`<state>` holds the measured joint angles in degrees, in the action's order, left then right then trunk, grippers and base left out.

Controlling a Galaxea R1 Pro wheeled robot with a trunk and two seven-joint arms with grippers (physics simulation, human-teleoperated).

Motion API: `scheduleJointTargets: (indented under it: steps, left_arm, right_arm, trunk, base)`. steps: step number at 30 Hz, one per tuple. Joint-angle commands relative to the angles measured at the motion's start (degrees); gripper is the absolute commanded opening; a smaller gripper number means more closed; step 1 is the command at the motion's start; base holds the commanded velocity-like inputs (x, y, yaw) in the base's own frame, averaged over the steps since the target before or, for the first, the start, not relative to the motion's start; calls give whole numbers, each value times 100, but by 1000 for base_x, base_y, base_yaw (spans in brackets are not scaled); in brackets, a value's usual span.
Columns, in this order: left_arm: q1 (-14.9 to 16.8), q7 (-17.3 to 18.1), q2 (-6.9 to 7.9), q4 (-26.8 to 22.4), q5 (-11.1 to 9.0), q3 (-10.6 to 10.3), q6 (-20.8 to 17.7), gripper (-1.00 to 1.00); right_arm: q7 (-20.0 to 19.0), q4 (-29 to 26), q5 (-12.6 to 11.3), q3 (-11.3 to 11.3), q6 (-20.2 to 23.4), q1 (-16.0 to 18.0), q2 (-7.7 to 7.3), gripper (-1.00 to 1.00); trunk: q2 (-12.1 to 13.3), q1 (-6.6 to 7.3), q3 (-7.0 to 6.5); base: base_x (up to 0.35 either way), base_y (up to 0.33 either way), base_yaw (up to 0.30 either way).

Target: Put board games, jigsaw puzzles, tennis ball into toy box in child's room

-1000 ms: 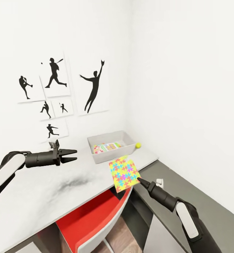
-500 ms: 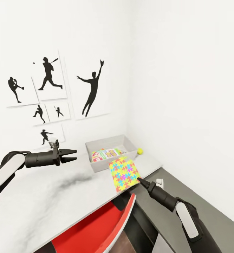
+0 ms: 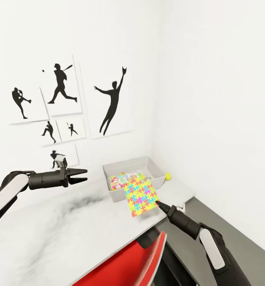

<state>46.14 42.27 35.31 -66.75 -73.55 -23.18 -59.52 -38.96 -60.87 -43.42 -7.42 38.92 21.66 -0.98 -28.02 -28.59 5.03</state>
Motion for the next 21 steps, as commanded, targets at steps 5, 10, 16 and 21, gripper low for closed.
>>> scheduleJointTargets:
  steps: [5, 10, 16, 21]
  left_arm:
    - [7, 27, 3, 10, -6, -15, -12, 100]
    - [9, 27, 2, 11, -6, -15, -15, 100]
    - [8, 27, 2, 6, -8, -19, -14, 100]
    - [6, 22, 2, 4, -2, -17, -10, 100]
  right_arm:
    - [-7, -3, -18, -6, 36, 5, 1, -100]
    - [-7, -3, -18, -5, 36, 4, 1, -100]
    - [-7, -3, -18, -7, 36, 5, 1, -100]
    - [-7, -3, -18, -5, 36, 5, 1, -100]
  trunk:
    - [-11, -4, 6]
    - [-11, -4, 5]
    - [-11, -4, 5]
    - [-11, -4, 5]
  base:
    - [56, 53, -27]
    - [23, 56, -4]
    - [90, 55, 0]
    - [34, -6, 0]
